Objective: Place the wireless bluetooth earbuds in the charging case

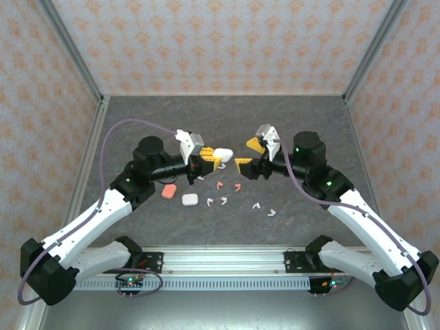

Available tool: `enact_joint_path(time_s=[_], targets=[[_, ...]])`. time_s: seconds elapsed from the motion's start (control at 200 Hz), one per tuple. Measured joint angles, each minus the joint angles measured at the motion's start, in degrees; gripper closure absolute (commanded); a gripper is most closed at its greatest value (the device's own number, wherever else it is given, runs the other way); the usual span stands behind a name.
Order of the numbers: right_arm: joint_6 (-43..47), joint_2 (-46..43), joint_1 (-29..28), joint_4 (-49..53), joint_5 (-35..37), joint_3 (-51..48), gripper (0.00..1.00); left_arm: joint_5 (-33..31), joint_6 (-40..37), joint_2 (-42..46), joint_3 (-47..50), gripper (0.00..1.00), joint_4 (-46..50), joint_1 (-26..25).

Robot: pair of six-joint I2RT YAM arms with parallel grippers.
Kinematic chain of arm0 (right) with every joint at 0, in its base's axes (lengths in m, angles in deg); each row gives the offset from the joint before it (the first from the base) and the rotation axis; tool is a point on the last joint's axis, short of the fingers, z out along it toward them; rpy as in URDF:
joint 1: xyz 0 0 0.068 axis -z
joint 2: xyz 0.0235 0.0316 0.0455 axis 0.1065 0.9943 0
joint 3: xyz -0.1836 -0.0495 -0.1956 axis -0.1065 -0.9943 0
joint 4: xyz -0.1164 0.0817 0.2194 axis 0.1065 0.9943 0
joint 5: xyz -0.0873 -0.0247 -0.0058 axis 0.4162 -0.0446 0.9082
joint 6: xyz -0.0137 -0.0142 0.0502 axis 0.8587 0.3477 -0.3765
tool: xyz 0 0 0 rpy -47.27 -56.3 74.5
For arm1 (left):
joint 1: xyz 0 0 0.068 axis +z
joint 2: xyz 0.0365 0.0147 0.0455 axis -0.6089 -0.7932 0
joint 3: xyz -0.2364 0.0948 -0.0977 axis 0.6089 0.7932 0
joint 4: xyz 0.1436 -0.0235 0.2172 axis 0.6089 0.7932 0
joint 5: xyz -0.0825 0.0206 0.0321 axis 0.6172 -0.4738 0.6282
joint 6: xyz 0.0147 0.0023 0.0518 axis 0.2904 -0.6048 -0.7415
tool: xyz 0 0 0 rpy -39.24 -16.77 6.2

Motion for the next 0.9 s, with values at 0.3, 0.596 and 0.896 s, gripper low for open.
enact_joint_path(time_s=[0.3,0.596,0.896], targets=[[-1.9,5.18,0.0,-3.26,-0.63,0.39,0.29,-0.72,-2.32,0.07,0.0,1.0,-0.15,-0.04],[-2.71,6.12,-0.04,-3.56,-0.15,1.29,0.29,-1.66,-2.99,0.07,0.0,1.0,-0.15,-0.04],[-2.67,8.37,0.0,-3.28,2.93,5.99,0.29,-2.08,-4.2,0.07,0.0,1.0,-0.09,-0.11]])
